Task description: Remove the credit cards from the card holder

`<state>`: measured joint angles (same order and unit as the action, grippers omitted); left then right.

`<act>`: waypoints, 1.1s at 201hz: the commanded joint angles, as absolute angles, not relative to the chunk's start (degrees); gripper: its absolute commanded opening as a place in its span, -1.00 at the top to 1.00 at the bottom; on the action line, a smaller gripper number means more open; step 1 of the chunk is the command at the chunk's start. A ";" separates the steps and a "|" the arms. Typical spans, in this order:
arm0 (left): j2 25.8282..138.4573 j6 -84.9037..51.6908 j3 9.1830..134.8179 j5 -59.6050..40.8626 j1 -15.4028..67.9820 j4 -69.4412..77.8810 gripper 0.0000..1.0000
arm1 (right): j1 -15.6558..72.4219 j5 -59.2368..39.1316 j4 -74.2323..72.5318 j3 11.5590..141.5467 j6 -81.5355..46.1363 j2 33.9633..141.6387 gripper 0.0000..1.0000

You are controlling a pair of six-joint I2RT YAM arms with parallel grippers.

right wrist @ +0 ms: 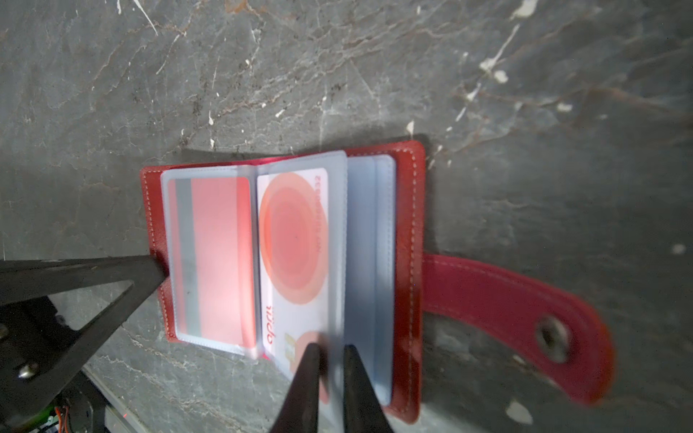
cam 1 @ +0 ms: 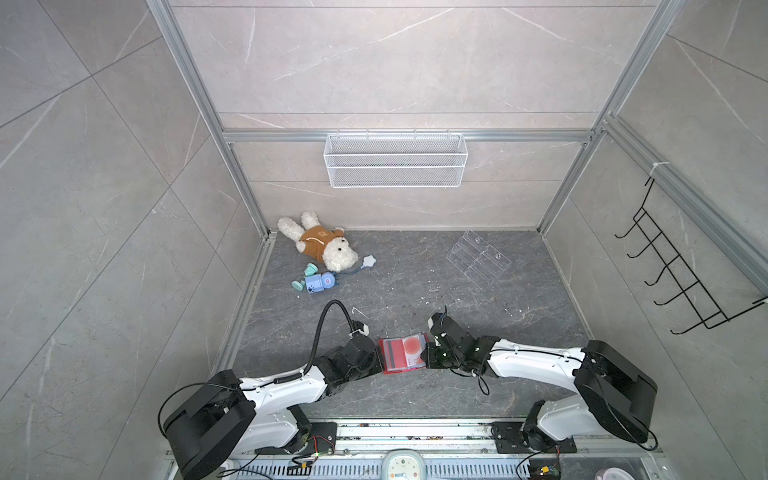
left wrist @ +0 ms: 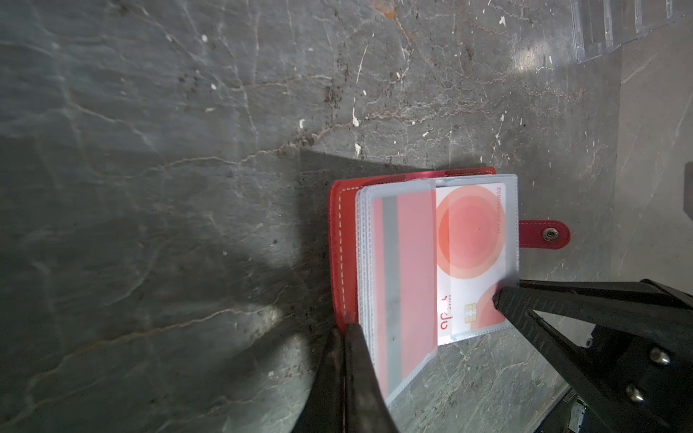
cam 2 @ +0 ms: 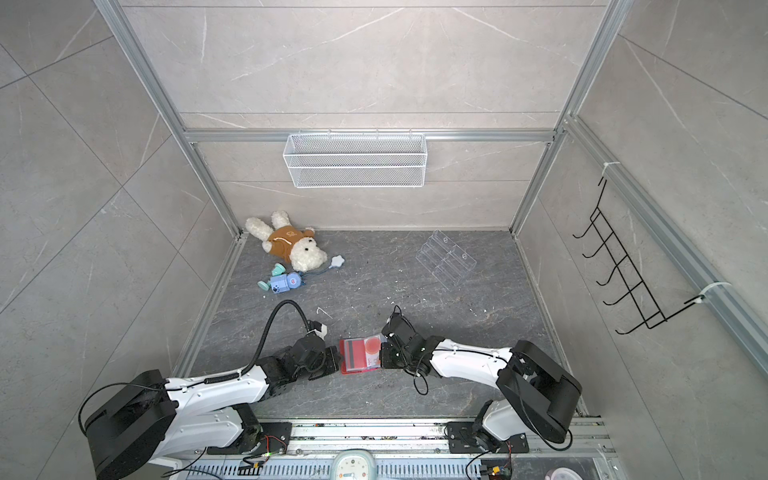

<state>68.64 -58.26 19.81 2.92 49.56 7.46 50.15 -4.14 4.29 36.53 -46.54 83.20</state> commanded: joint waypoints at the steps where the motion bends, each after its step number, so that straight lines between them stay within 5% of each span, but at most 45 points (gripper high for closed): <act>1: 67.30 -56.27 21.74 4.47 49.05 5.03 0.76 | 49.75 -3.03 4.94 35.81 -47.38 82.12 0.70; 120: 50.49 -55.07 28.97 10.60 49.15 -18.06 -0.14 | 48.96 -2.24 6.90 36.15 -46.67 80.11 0.62; 159: 49.63 -56.01 29.61 10.65 49.18 -19.04 -0.14 | 48.96 -3.67 5.79 36.66 -45.89 79.80 0.62; 221: 56.77 -58.82 27.63 -1.11 49.15 -2.95 0.25 | 48.96 -9.58 0.00 40.96 -45.10 84.64 0.84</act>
<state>53.69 -57.30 28.18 3.81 49.45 -9.85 49.08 -7.42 2.59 37.78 -46.19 81.91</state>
